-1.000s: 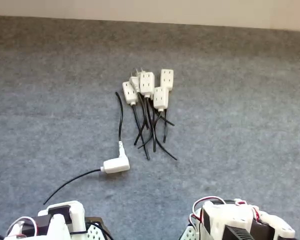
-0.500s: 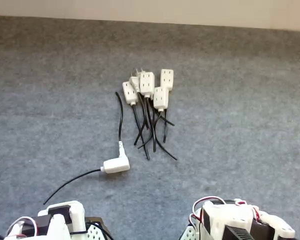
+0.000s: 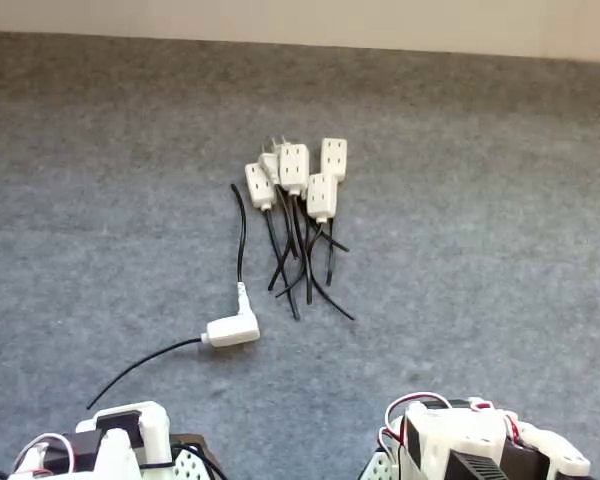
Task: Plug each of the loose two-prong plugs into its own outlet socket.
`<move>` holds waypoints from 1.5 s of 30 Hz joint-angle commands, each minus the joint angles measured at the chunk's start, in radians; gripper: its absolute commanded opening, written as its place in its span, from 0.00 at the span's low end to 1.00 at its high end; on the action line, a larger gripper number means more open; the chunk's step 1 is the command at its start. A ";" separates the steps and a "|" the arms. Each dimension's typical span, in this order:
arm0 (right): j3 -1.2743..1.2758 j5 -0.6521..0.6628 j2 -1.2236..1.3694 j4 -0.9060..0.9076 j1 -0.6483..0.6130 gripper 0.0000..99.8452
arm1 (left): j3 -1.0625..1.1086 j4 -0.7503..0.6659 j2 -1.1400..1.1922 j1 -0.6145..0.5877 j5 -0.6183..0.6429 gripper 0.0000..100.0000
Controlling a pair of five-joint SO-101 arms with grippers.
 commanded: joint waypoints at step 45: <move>0.136 0.008 0.004 -0.015 -0.007 0.30 | 0.082 0.081 0.005 0.001 0.005 0.37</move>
